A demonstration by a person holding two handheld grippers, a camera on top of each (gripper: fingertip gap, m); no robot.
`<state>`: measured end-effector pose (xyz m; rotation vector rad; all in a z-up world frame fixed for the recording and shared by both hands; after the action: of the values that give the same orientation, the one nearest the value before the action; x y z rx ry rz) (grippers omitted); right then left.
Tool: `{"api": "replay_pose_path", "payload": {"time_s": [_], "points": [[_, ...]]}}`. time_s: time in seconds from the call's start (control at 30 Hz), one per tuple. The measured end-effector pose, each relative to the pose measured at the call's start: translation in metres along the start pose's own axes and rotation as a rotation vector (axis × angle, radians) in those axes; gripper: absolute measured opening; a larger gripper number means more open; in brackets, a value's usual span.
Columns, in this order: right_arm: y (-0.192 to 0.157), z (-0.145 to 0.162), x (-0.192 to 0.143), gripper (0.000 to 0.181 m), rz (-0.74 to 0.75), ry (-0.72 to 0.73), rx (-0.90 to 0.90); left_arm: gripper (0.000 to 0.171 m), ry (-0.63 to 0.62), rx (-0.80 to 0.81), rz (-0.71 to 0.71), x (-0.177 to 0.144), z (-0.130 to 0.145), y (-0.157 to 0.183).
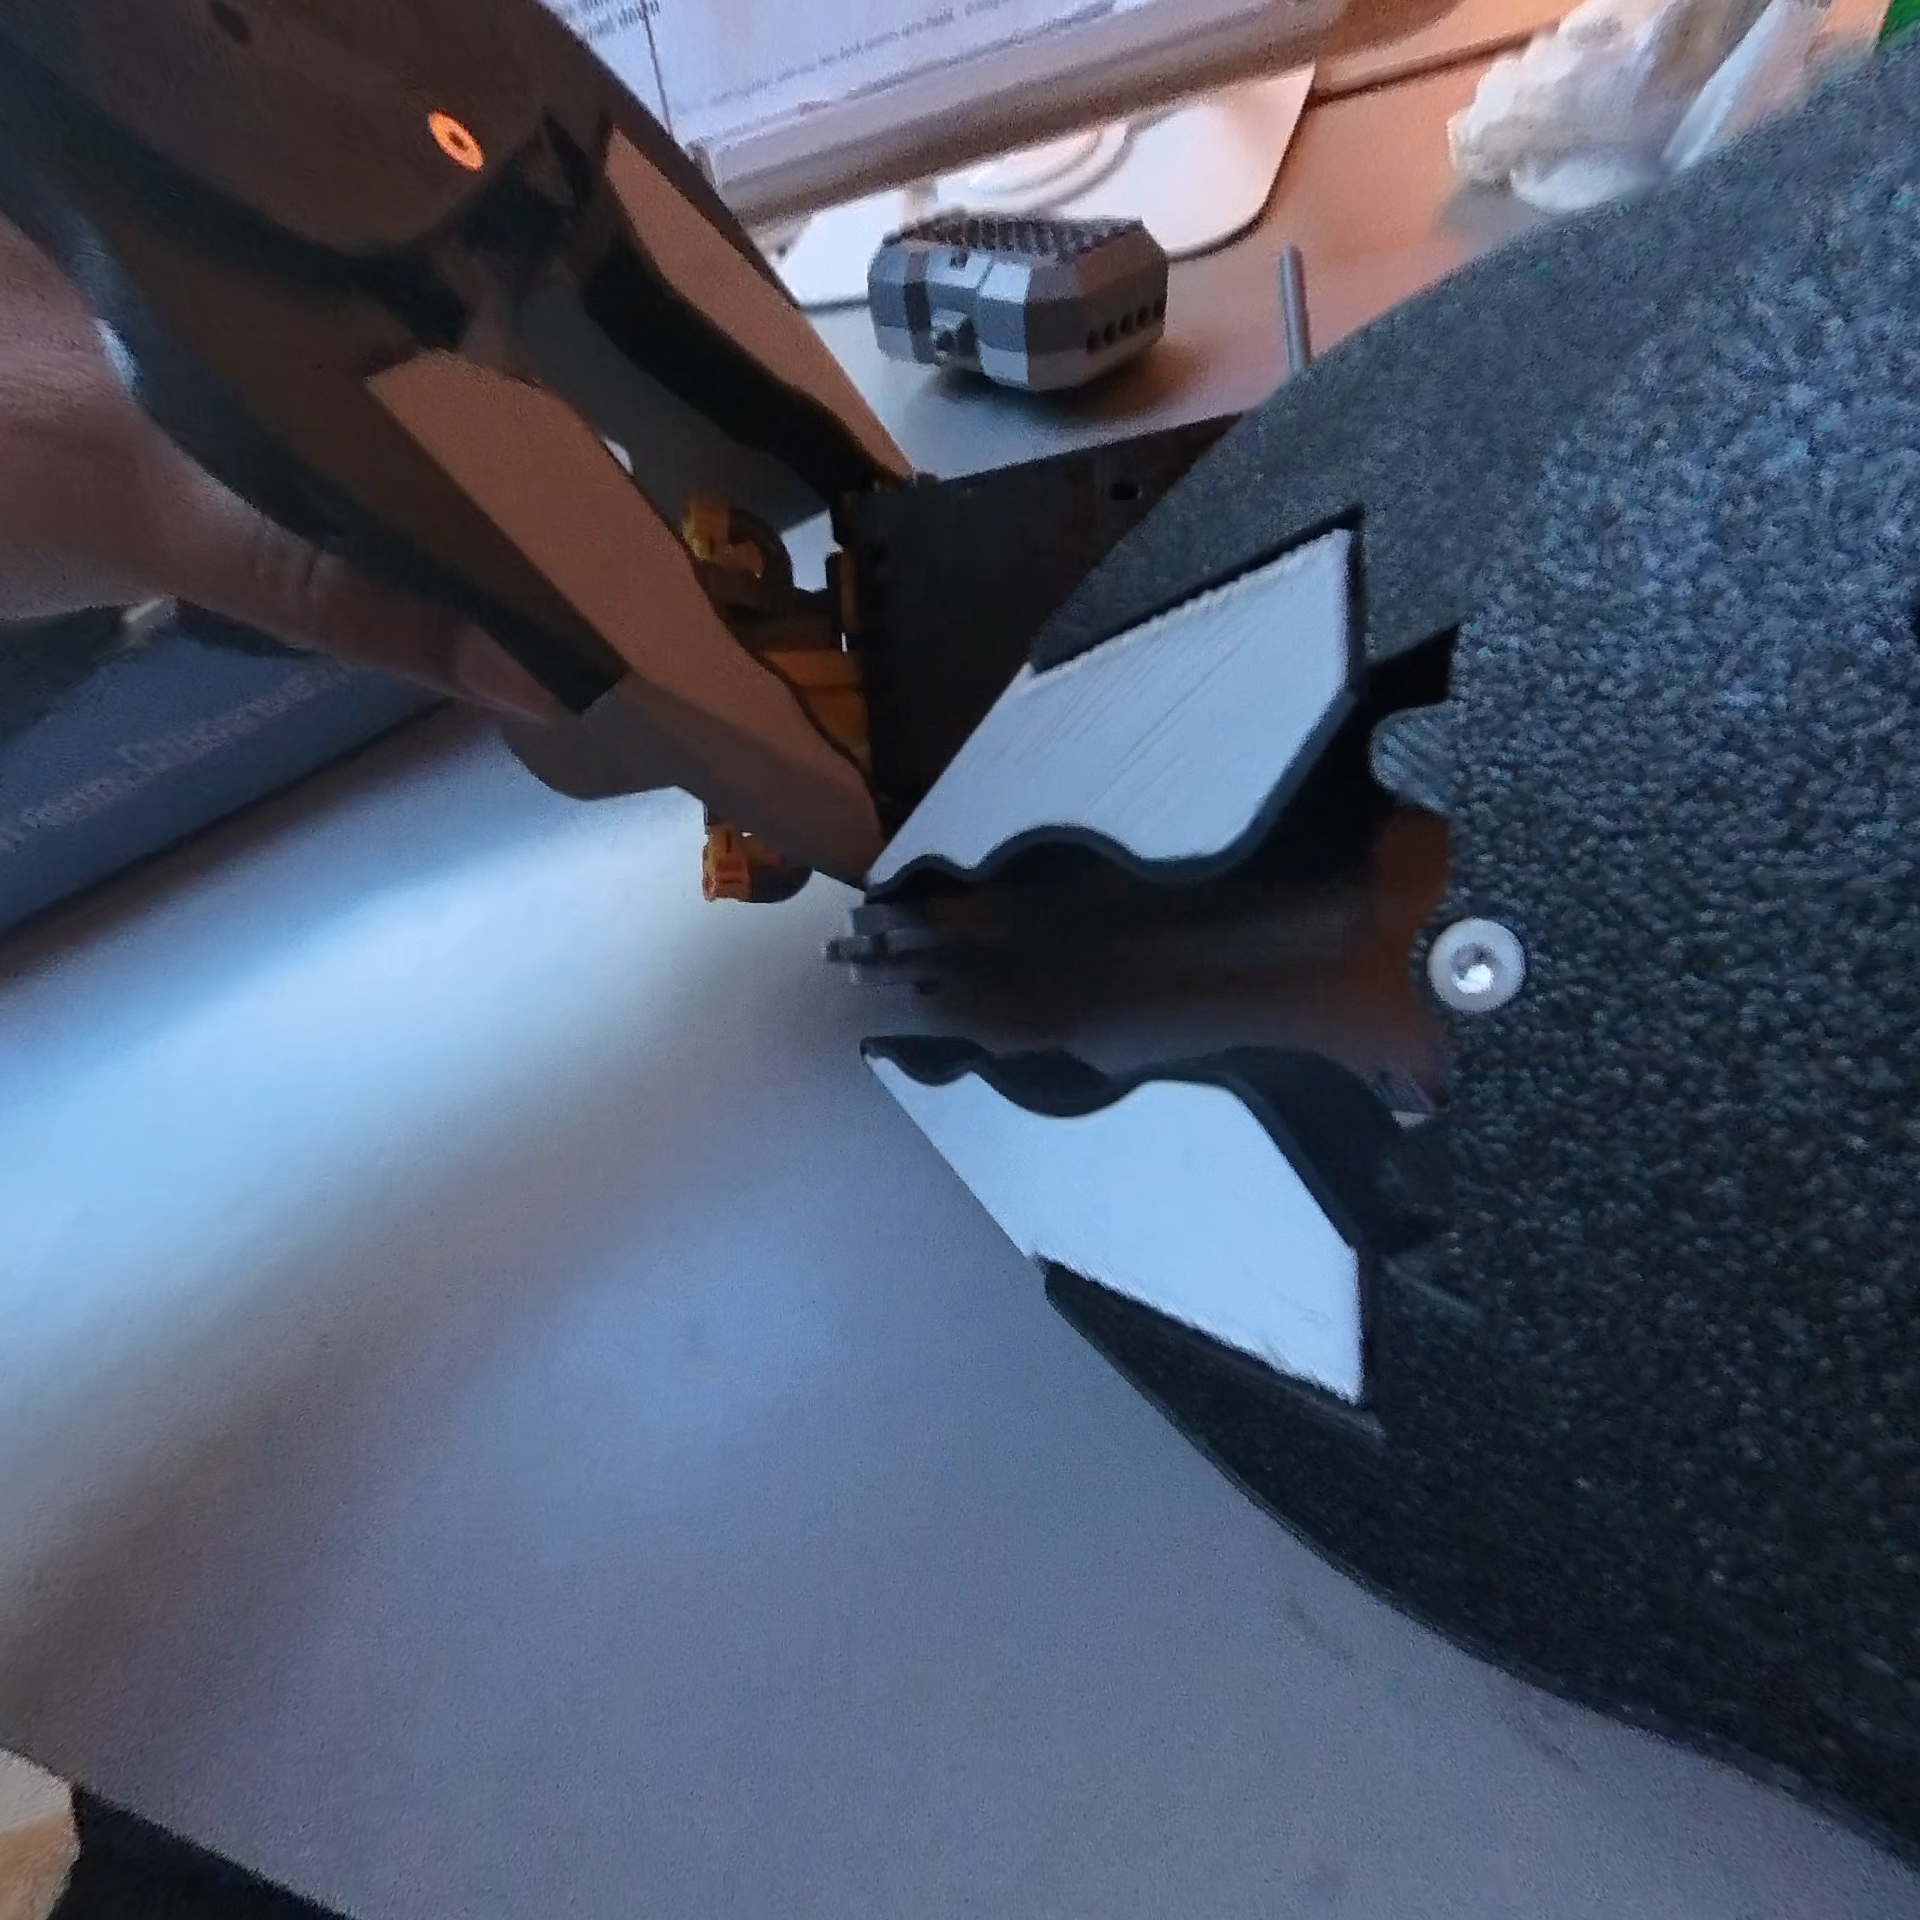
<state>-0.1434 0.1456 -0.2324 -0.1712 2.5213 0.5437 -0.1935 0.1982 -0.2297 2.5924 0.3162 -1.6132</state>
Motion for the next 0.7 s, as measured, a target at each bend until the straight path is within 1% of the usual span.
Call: {"api": "replay_pose_path", "payload": {"time_s": [0.03, 0.1, 0.17, 0.23, 0.27, 0.4, 0.53, 0.6, 0.7], "points": [[0.002, -0.0014, 0.0014, 0.014, 0.035, 0.0, -0.03, 0.083, 0.015, -0.014, 0.009, 0.0002, 0.0007, -0.0005], [0.0025, -0.0025, 0.0033, 0.012, 0.06, 0.0, -0.071, 0.083, 0.041, -0.007, 0.012, 0.0002, 0.002, -0.0007], [0.0016, -0.0027, 0.0043, 0.01, 0.033, 0.013, -0.038, 0.083, 0.058, 0.02, -0.009, -0.0001, 0.0026, 0.0006], [0.0024, -0.0014, 0.0023, 0.01, -0.006, 0.011, 0.005, 0.083, 0.078, 0.047, -0.026, 0.0, 0.0006, 0.0008], [0.0035, 0.0, 0.0008, 0.014, -0.019, 0.004, 0.022, 0.084, 0.091, 0.06, -0.029, 0.0004, -0.0003, 0.0007], [0.0053, 0.0045, -0.0028, 0.017, -0.044, 0.002, 0.048, 0.083, 0.133, 0.089, -0.016, 0.0011, -0.0001, -0.0001], [0.0062, 0.0015, 0.0019, 0.014, -0.004, 0.011, 0.001, 0.083, 0.162, 0.076, 0.027, 0.002, 0.0035, -0.002], [0.0057, 0.0002, 0.0051, 0.009, 0.019, -0.002, -0.039, 0.083, 0.174, 0.09, 0.036, 0.0024, 0.0028, -0.0026], [0.0048, 0.0004, 0.0062, 0.009, 0.027, -0.006, -0.058, 0.084, 0.192, 0.132, 0.025, 0.0025, 0.0021, -0.0021]]}}
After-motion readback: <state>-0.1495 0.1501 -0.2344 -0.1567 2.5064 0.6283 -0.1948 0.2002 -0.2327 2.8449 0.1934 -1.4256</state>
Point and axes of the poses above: each gripper's, where its closed fingertips meet, x out along the fingers, z out of its underside, y = z × x across the jaws, the point moved 3 cm from there along -x, back along the fingers, and after that the axes turned 12 degrees about x, right-handed, at the moved point
